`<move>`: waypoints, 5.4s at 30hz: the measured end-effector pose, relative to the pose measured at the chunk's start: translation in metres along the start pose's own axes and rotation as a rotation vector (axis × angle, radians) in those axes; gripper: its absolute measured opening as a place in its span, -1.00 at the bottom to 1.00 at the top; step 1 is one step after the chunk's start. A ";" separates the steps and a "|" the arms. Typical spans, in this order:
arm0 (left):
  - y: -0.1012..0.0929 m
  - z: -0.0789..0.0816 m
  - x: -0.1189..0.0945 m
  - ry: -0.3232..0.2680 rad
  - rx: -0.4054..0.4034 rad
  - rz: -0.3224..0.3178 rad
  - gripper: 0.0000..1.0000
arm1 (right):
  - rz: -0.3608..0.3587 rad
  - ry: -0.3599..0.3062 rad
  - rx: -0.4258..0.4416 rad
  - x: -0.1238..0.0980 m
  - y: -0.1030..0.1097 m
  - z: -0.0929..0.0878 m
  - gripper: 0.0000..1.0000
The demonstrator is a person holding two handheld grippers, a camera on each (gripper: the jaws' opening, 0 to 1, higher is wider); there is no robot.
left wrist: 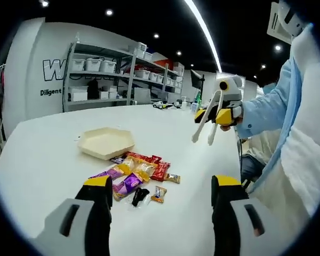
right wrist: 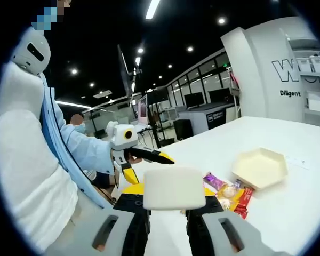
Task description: Place the target food into the container with the food tongs after gripping and lifting it, then release it inside without dropping or visibly crushing the food.
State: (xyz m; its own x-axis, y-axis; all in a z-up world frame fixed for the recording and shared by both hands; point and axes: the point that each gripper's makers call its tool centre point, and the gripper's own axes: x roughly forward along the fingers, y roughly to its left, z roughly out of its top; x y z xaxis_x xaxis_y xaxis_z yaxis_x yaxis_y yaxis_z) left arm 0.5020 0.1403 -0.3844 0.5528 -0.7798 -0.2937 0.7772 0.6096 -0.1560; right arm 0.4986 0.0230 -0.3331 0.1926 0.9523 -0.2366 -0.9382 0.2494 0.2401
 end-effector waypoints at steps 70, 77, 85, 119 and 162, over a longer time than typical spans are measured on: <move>0.020 0.037 -0.036 -0.063 0.032 0.182 0.94 | 0.061 0.262 -0.215 0.022 -0.087 -0.071 -0.64; 0.018 0.037 -0.039 -0.058 0.035 0.187 0.92 | 0.085 0.293 -0.261 0.028 -0.092 -0.077 -0.64; 0.016 0.039 -0.043 -0.061 0.040 0.191 0.90 | 0.122 0.344 -0.335 0.039 -0.096 -0.085 -0.64; 0.020 0.040 -0.048 -0.061 0.039 0.191 0.85 | 0.224 0.494 -0.445 0.045 -0.091 -0.099 -0.69; 0.031 0.046 -0.049 -0.072 0.051 0.176 0.90 | 0.120 0.373 -0.422 0.051 -0.115 -0.027 -0.69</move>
State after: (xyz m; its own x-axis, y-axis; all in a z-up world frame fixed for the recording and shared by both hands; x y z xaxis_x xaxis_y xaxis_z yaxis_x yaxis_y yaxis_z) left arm 0.5129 0.1905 -0.3314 0.7004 -0.6709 -0.2437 0.6796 0.7311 -0.0595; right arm 0.6090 0.0381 -0.3984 0.0350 0.8239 -0.5656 -0.9955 -0.0210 -0.0922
